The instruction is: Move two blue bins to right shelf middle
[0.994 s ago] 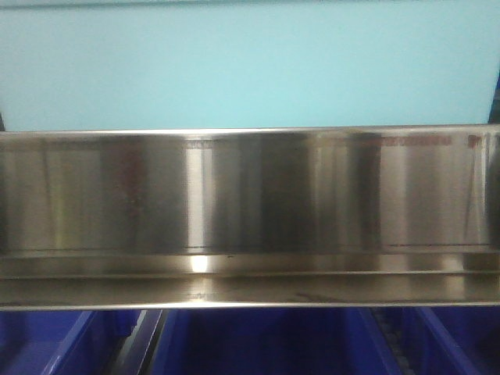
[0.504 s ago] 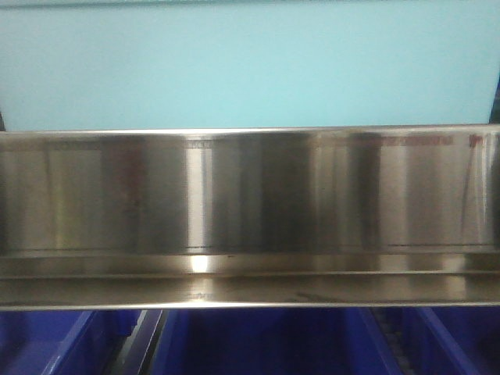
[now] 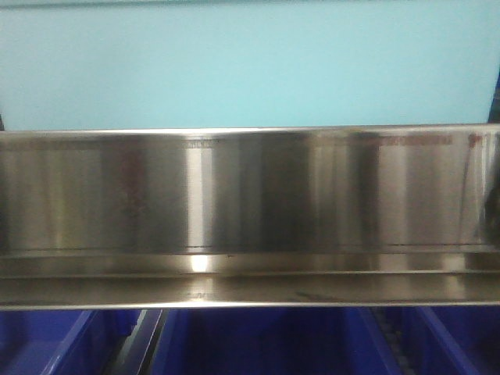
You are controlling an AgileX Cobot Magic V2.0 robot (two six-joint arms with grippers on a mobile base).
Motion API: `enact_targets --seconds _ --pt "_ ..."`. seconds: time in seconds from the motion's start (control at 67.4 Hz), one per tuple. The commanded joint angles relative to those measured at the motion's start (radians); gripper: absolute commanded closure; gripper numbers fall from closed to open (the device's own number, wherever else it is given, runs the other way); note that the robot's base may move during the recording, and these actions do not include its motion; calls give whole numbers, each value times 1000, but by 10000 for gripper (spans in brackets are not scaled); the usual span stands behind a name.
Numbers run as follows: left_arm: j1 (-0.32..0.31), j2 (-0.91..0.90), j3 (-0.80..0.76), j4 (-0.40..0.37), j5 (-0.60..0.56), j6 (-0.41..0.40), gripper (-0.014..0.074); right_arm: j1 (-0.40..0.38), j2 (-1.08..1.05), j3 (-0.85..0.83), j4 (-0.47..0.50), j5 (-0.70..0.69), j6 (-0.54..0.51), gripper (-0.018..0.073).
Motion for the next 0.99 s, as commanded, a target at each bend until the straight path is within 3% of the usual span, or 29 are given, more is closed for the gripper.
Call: enact_targets --seconds 0.0,0.979 --pt "2 13 -5 -12 1 7 421 -1 13 2 -8 10 3 294" --pt "0 45 -3 -48 1 48 421 -1 19 2 -2 -23 12 294"
